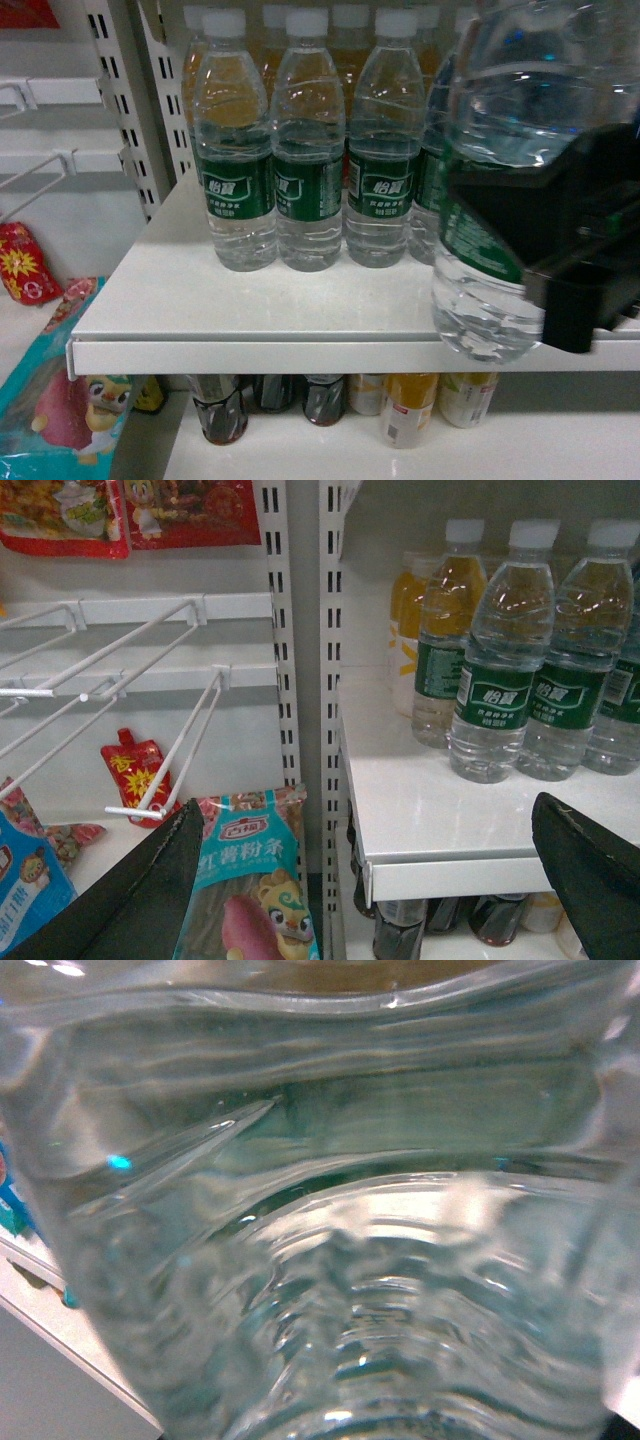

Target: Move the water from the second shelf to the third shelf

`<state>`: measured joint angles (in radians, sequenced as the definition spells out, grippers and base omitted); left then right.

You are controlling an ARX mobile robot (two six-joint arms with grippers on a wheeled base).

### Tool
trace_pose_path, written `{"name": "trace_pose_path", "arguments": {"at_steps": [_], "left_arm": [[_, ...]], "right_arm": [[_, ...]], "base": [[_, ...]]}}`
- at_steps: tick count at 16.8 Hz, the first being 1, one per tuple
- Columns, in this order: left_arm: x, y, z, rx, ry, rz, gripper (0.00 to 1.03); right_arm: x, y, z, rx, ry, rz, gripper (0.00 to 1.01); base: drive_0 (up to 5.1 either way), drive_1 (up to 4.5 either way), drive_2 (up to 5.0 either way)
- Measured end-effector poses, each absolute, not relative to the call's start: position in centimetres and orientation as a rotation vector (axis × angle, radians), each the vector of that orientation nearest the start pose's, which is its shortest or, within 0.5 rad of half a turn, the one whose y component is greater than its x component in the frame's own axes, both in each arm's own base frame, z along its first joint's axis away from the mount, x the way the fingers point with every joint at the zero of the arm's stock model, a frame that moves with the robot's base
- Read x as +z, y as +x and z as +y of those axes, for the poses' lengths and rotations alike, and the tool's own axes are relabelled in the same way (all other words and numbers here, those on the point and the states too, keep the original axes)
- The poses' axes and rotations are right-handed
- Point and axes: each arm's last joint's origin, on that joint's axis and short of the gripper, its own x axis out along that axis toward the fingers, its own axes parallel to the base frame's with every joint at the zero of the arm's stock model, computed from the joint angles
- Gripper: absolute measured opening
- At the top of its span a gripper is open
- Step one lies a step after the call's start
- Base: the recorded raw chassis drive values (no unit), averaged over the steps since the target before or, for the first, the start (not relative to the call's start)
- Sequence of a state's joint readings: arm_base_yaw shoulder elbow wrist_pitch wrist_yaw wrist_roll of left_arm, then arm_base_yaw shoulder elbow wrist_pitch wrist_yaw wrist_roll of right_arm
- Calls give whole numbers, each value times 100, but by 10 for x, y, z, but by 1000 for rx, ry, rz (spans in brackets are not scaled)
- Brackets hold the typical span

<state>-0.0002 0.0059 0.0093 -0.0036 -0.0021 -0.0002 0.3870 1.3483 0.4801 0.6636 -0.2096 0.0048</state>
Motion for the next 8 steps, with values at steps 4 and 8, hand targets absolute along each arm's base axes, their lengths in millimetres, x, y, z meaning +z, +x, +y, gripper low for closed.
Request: {"name": "trace_pose_path", "arguments": {"at_steps": [4, 8], "left_arm": [[166, 97, 0, 2, 0, 0, 98], [166, 97, 0, 2, 0, 1, 98]], "right_arm": [[172, 296, 151, 591, 11, 253, 42], [157, 311, 156, 512, 64, 303, 42]], "base": [[0, 0, 0], [0, 0, 0]]}}
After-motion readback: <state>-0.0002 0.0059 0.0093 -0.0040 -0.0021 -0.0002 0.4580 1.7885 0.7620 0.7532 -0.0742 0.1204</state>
